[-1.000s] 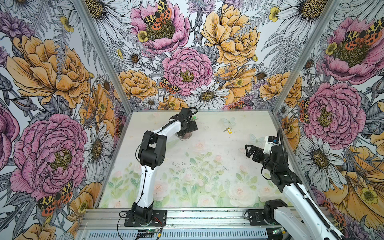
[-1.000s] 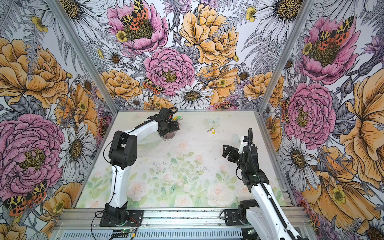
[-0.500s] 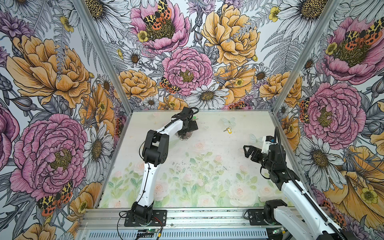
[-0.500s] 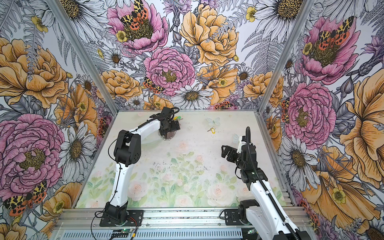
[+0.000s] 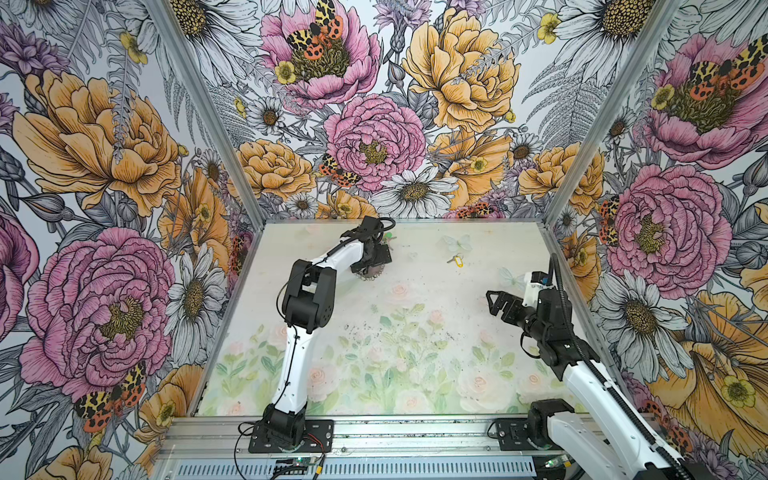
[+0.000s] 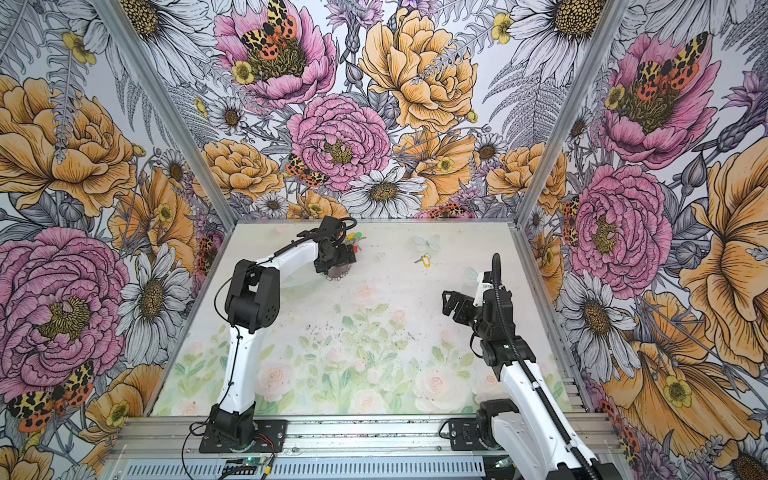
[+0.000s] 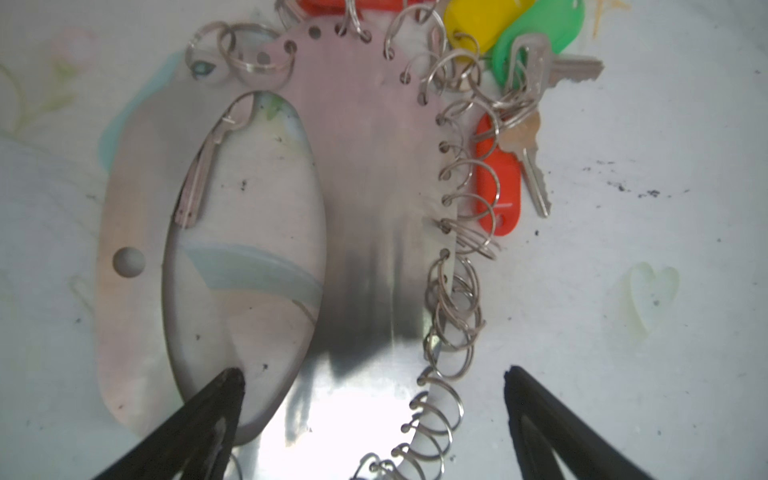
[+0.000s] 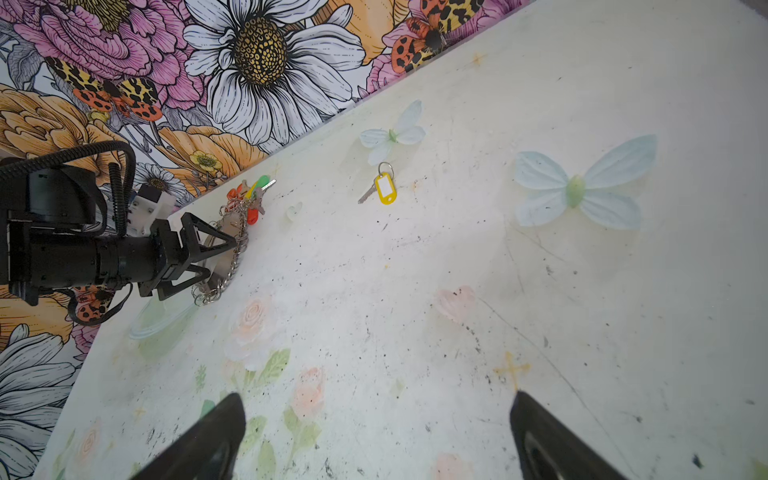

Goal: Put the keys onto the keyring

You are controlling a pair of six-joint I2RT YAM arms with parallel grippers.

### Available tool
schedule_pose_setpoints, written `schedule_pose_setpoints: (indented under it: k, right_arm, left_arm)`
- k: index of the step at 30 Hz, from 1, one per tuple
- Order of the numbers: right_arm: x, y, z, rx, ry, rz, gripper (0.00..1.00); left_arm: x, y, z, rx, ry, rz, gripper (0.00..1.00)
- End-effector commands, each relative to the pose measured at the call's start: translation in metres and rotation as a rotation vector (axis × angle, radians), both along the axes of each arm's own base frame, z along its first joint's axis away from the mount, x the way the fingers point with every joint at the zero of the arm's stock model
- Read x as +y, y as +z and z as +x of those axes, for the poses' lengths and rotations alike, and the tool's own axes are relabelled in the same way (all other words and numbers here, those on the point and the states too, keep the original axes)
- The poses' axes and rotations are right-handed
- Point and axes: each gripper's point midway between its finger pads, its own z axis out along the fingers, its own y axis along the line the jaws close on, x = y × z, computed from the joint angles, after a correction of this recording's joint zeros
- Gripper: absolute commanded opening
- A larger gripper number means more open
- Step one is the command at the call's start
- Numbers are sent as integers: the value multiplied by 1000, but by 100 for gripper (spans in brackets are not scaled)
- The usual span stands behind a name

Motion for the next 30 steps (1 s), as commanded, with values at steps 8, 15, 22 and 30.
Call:
schedule_pose_setpoints:
  k: [8, 15, 22, 30]
  right_arm:
    - [12, 22, 7, -38, 49, 56, 99]
    - [27, 21, 7, -14, 100, 63, 98]
    - [56, 11, 16, 48, 174, 40, 92]
    - [82, 8, 28, 78, 204, -8, 89]
  left_arm:
    - [-22, 12, -103, 81, -130, 85, 99]
    - [-19, 26, -185, 46, -136, 24, 99]
    - [13, 6, -257, 84, -86, -18, 99]
    - [-7, 79, -206, -124, -83, -137, 99]
